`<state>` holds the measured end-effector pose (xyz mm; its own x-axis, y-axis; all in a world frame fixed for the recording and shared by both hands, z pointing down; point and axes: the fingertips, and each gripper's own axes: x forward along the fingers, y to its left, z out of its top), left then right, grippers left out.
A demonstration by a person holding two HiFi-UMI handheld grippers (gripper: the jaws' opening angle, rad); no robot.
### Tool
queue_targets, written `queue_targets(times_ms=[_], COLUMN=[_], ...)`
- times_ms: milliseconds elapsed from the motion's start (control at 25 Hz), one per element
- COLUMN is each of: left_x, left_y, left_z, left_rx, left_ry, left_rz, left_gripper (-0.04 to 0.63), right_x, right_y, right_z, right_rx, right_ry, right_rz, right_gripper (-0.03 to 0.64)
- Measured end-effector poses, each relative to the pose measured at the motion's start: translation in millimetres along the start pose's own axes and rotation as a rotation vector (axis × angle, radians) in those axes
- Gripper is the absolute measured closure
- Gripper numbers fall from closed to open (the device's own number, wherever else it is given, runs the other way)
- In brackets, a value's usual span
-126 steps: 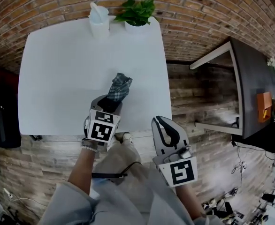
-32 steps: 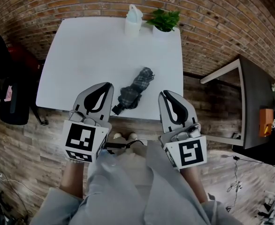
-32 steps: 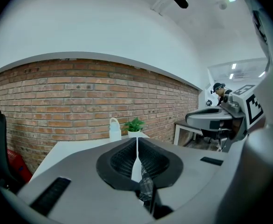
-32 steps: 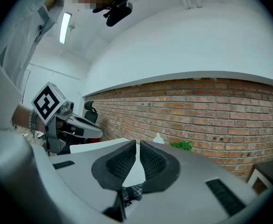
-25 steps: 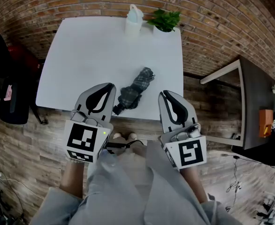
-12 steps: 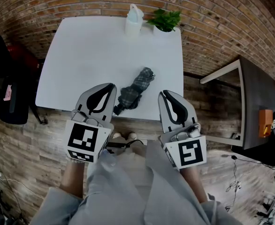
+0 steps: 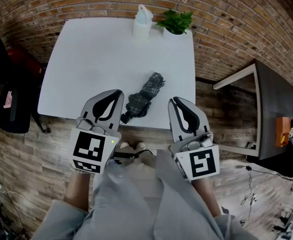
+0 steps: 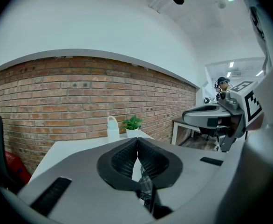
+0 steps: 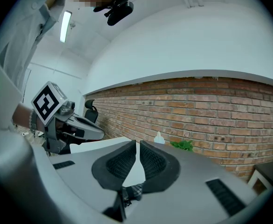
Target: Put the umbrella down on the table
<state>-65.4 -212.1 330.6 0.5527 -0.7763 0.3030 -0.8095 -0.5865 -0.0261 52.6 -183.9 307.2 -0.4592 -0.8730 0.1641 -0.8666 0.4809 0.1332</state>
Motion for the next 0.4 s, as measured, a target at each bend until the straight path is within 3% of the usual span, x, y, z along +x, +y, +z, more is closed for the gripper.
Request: queue_targets(times_ms=[400], left_x=[1.6], left_y=[5.4], left_z=[-3.6], left_rx=[0.009], left_ry=[0.028], left_rz=[0.017], left_gripper=[0.575], right_x=[1.6], right_y=[-0.7], right_z=[0.2], right_rx=[-0.003], right_ry=[0.009], right_rz=[0.005], right_gripper=[0.561])
